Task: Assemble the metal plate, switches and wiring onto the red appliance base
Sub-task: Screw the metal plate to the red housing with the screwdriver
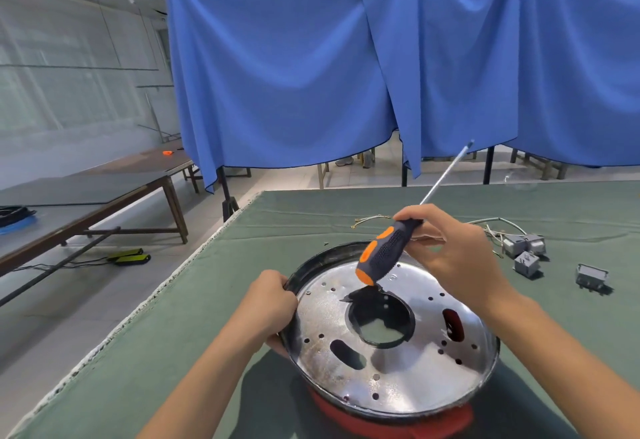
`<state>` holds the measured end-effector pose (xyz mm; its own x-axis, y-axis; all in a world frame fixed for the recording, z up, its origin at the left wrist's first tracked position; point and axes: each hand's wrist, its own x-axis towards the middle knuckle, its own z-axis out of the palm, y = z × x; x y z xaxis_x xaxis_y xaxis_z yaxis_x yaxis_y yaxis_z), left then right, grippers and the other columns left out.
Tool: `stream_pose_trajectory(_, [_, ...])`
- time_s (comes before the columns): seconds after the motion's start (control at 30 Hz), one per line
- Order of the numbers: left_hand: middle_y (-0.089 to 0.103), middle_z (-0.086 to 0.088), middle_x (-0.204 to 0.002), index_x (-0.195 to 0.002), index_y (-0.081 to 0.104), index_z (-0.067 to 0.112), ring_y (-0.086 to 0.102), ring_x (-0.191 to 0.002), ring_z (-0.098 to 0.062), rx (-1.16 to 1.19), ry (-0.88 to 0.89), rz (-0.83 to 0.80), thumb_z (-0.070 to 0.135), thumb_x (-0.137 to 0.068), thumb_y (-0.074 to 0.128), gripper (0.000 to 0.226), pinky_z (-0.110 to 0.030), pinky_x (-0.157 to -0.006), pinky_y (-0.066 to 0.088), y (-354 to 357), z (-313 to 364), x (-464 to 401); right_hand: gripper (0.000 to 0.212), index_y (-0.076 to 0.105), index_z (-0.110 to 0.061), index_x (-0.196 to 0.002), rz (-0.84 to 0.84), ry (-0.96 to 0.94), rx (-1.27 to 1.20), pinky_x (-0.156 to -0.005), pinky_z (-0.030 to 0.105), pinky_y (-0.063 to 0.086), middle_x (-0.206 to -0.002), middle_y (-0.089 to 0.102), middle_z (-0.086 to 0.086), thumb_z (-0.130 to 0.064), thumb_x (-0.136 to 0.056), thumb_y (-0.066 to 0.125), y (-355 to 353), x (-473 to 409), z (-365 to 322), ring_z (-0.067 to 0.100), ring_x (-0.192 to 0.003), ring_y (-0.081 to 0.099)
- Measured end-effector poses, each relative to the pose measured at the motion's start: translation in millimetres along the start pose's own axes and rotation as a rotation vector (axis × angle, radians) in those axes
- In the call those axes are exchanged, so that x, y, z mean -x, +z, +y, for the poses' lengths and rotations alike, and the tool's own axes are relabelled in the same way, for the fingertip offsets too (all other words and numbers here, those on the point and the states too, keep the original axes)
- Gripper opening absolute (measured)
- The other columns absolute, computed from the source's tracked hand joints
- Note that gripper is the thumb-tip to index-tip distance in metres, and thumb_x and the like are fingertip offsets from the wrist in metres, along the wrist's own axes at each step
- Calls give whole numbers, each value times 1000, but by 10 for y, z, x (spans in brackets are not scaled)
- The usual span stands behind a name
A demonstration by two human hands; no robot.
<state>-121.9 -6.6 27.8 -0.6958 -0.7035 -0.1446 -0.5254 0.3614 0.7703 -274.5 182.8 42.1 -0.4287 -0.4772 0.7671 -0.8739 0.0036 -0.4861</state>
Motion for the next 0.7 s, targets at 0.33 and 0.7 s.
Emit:
stream_pose_trajectory(0.33, [39, -5, -51, -53, 36, 11, 37, -54, -26, -115, 100, 143, -8, -75, 40, 29, -27, -48, 26, 104, 17, -306, 28, 65, 0, -99, 361, -150, 96, -71, 6, 48, -73, 63, -6, -14, -75, 67, -24, -27, -33, 10, -71, 63])
stream_pose_trajectory(0.7, [33, 5, -29, -47, 36, 13, 35, -46, -25, 93, 151, 252, 0, -73, 46, 30, -25, -45, 27, 273, 87, -449, 9, 62, -24, -77, 509, 221, -509, -48, 23, 51, -54, 65, -2, -28, -75, 54, -47, -120, -171, 21, -44, 64])
